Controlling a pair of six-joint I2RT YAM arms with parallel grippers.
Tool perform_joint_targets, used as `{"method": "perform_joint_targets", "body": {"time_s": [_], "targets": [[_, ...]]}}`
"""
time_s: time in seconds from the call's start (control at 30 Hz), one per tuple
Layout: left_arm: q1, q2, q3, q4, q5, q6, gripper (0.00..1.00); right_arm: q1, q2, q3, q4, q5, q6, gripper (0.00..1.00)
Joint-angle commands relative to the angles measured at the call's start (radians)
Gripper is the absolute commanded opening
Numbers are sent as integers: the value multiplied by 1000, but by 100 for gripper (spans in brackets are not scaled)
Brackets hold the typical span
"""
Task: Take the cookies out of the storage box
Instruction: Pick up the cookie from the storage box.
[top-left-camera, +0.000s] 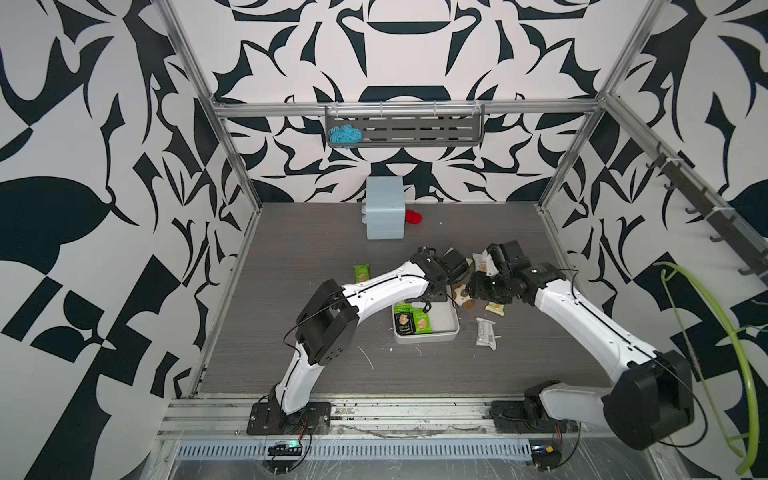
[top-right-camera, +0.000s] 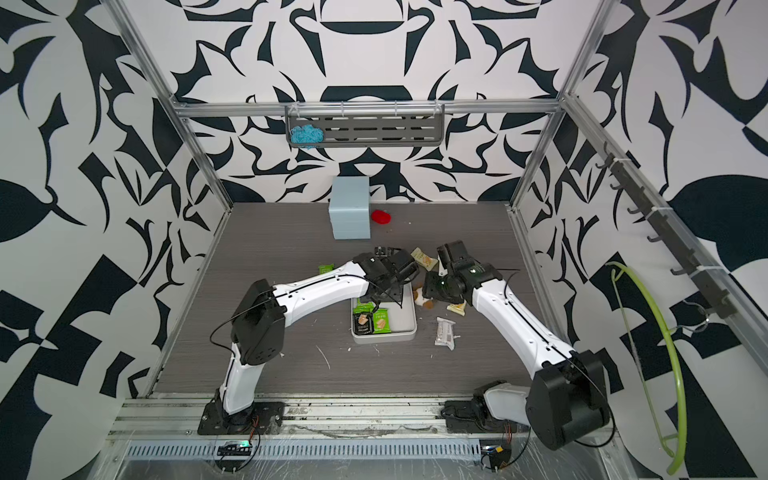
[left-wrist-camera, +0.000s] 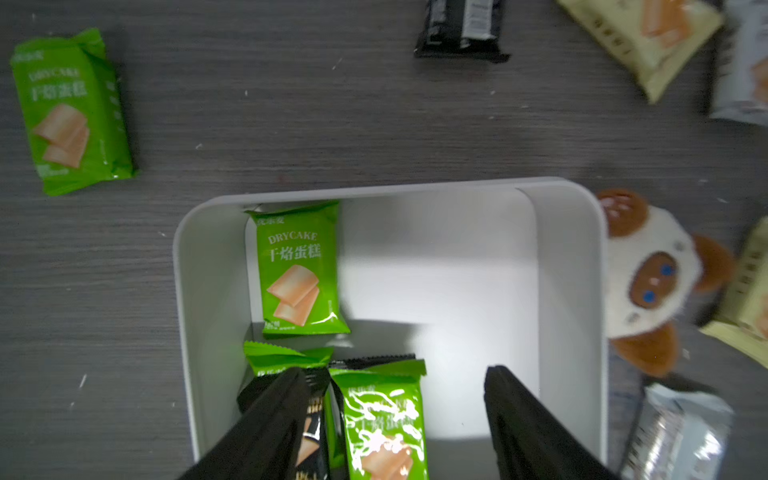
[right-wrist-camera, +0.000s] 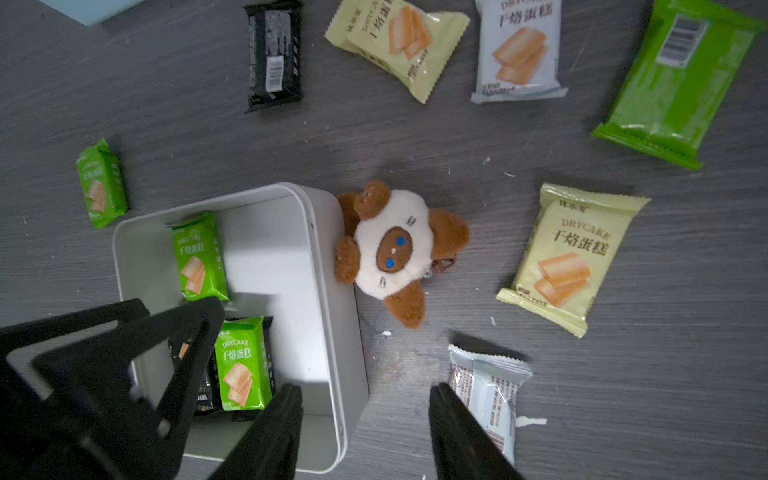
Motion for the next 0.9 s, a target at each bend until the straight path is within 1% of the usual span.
{"method": "perform_joint_targets", "body": {"time_s": [0.0,0.2,0.37,0.57,0.87], "targets": [[5,50,60,-148,-66,-83,75,-20,-14,-22,0,-22,-27,55],[14,103,95,-157,-63,-111,76,-50,21,1,1,-49,-60,55],[43,115,54,-136,-28,-135,77,-78,57,21,0,-72,-89,55],[62,102,6,-108,-15,-130,77,-96,83,33,-4,-83,-102,55],[83,122,1,-80,6,-96,77,-109,94,21,-4,-84,-103,55]]}}
